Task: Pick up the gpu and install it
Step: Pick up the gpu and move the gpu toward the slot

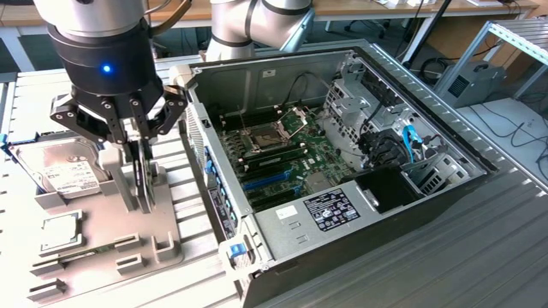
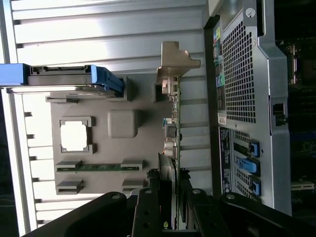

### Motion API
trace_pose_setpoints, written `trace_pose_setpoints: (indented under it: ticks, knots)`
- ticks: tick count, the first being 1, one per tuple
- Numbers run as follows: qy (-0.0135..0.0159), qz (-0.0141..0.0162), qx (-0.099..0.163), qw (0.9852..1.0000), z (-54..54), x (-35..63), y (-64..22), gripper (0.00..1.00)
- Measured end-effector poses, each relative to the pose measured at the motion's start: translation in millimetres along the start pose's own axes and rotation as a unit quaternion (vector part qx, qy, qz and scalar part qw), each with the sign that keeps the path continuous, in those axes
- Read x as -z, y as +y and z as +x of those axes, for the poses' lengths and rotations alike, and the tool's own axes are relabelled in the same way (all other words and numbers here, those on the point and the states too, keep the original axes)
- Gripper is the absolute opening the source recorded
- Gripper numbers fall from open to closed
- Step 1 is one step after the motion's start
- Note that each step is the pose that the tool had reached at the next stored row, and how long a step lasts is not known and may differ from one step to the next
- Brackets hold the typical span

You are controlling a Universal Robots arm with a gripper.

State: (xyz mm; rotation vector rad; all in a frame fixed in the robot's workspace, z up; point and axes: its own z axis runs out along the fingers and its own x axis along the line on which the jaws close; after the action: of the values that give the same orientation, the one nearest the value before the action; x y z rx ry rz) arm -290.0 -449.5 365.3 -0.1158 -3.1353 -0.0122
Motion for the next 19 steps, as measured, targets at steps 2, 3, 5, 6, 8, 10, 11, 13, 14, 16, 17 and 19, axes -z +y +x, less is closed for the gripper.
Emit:
trace_pose_setpoints:
  ticks: [2,3,5,6,8,10,11,13,14,16,17,19]
  knots:
    - [0.0,0.0,0.0,1.0,0.0,1.1,0.0,0.26]
    - [0.0,0.0,0.0,1.0,0.0,1.9,0.0,0.26]
    - [0.0,0.0,0.0,1.0,0.0,2.9,0.0,0.26]
    - [0.0,0.0,0.0,1.0,0.0,3.6,0.0,0.26]
    - [0.0,0.0,0.0,1.0,0.0,5.4,0.0,0.26]
    - [0.0,0.0,0.0,1.0,0.1,8.5,0.1,0.26]
    - [0.0,0.0,0.0,1.0,0.1,11.1,0.1,0.26]
    - [0.0,0.0,0.0,1.0,0.1,20.3,0.2,0.26]
    - [0.0,0.0,0.0,1.0,0.1,25.2,0.2,0.26]
    - [0.0,0.0,0.0,1.0,0.1,33.4,0.3,0.26]
    - [0.0,0.0,0.0,1.0,0.1,33.9,0.3,0.26]
    - [0.0,0.0,0.0,1.0,0.1,34.7,0.3,0.26]
